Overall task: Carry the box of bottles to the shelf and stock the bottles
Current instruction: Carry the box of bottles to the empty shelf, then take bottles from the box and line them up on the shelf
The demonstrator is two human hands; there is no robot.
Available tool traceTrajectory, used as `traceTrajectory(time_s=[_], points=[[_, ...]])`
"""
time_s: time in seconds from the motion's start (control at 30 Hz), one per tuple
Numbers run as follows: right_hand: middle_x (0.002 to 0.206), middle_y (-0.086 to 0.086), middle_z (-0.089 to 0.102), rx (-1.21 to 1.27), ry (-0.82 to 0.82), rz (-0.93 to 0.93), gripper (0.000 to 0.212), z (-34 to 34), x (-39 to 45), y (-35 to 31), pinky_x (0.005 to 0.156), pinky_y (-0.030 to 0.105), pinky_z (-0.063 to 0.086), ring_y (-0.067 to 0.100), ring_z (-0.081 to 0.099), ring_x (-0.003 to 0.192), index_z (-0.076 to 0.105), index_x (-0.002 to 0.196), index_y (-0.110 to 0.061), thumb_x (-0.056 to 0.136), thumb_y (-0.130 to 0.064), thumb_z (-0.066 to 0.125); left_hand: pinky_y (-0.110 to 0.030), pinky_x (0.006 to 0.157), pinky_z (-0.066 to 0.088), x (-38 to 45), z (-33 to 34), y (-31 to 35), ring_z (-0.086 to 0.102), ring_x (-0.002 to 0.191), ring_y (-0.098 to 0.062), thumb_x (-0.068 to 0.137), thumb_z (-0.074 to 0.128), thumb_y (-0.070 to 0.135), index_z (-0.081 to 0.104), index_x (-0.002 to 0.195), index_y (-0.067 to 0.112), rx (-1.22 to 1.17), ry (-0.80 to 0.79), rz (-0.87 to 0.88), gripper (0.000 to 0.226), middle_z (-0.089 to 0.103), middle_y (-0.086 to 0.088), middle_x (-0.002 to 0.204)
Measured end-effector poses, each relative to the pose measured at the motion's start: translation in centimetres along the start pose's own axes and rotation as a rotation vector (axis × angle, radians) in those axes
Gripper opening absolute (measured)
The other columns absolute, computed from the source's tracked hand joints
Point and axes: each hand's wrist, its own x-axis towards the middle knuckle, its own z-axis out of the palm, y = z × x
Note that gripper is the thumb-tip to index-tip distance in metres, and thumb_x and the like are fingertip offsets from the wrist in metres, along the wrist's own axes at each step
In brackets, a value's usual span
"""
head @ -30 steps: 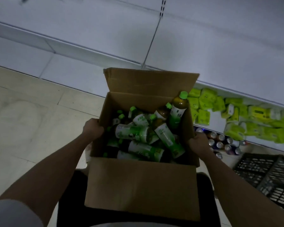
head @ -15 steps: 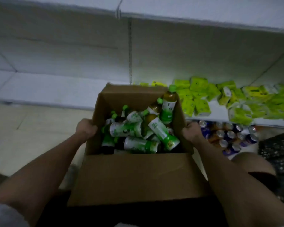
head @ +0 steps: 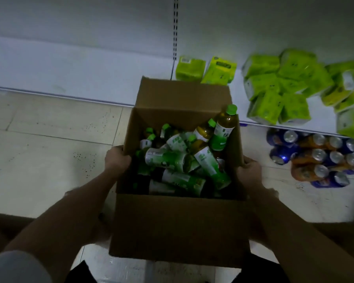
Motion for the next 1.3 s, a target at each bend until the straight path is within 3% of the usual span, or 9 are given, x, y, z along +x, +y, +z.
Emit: traceTrajectory(time_s=[0.07,0.17,0.4,0.6,0.77,0.87,1.0,1.2,1.3], points=[[0.082,0.002,0.068,0.000,0.033,0.005,0.015,1.9,1.4,0.9,0.073,0.035,0.053,0.022,0.065,0.080,0.070,0.099,-0.019,0.085,-0.025,0.070,-0.024,0.060,0.046,0.9,2.1,-0.6,0.057,0.066,-0.019,0.085,0.055,-0.001,0.067,0.100,0.001,-0.019,0.021,0.001,0.020,0.068,-0.011,0.085],[0.087,0.007,0.069,-0.035,0.120,-0.003,0.027,3.1,3.6,1.4,0.076,0.041,0.056,0.028,0.066,0.083,0.069,0.112,-0.012,0.086,-0.010,0.062,-0.023,0.061,0.046,1.6,3.2,-0.6,0.058,0.069,-0.020,0.083,0.056,-0.004,0.067,0.104,0.000,0.001,0.050,0.022,0.023,0.067,-0.012,0.085],[0.096,0.007,0.063,-0.110,0.131,-0.069,0.029,3.9,2.7,0.7,0.078,0.034,0.044,0.025,0.058,0.087,0.060,0.121,-0.011,0.093,-0.014,0.053,-0.028,0.067,0.047,3.2,3.4,-0.1,0.060,0.073,-0.019,0.086,0.057,0.005,0.065,0.108,0.007,0.055,0.100,0.059,0.023,0.069,-0.011,0.091],[0.118,0.024,0.061,-0.333,0.010,0.095,0.047,2.6,1.9,-2.5,0.089,0.049,0.051,0.041,0.060,0.107,0.043,0.133,-0.003,0.090,-0.017,0.056,-0.038,0.073,0.051,0.7,0.6,-0.8,0.065,0.092,-0.031,0.088,0.059,0.013,0.047,0.128,0.012,0.162,-0.111,0.051,0.042,0.066,-0.012,0.103],[0.114,0.021,0.066,-0.374,-0.005,-0.046,0.032,-0.1,0.4,-9.6,0.087,0.039,0.048,0.038,0.062,0.107,0.060,0.117,-0.002,0.094,-0.022,0.049,-0.035,0.069,0.051,-0.2,-3.2,3.3,0.060,0.079,-0.021,0.086,0.055,0.023,0.052,0.097,0.022,0.141,-0.179,0.024,0.012,0.059,0.001,0.079],[0.111,0.010,0.066,-0.388,0.008,-0.206,0.035,-1.4,-1.6,-13.7,0.091,0.033,0.047,0.032,0.062,0.109,0.064,0.105,-0.019,0.087,-0.040,0.043,-0.036,0.079,0.057,1.4,-2.7,3.9,0.065,0.088,-0.019,0.075,0.053,0.041,0.056,0.103,0.025,0.077,-0.166,0.110,0.033,0.068,-0.002,0.100],[0.091,0.007,0.061,-0.285,-0.198,-0.224,0.015,-1.5,-3.9,-16.8,0.077,0.028,0.039,0.031,0.060,0.102,0.062,0.093,-0.011,0.096,-0.018,0.049,-0.033,0.086,0.051,-3.6,-5.8,8.2,0.062,0.098,-0.023,0.086,0.056,0.037,0.059,0.115,0.020,0.011,-0.163,0.160,0.035,0.065,-0.004,0.109],[0.103,0.012,0.068,-0.244,-0.229,-0.252,0.018,1.0,-3.2,-15.4,0.078,0.030,0.046,0.028,0.063,0.101,0.064,0.108,-0.010,0.095,-0.017,0.054,-0.034,0.077,0.044,-4.1,-4.1,8.8,0.060,0.102,-0.030,0.093,0.048,0.031,0.049,0.123,0.010,-0.044,-0.194,0.045,0.037,0.061,-0.014,0.117],[0.110,0.014,0.068,-0.258,-0.257,-0.203,0.025,2.6,-1.1,-13.3,0.082,0.030,0.045,0.031,0.062,0.105,0.060,0.116,-0.009,0.094,-0.020,0.057,-0.037,0.081,0.043,-2.4,-1.3,8.2,0.055,0.113,-0.035,0.092,0.053,0.036,0.040,0.133,0.007,-0.112,-0.201,-0.058,0.052,0.053,-0.018,0.128]])
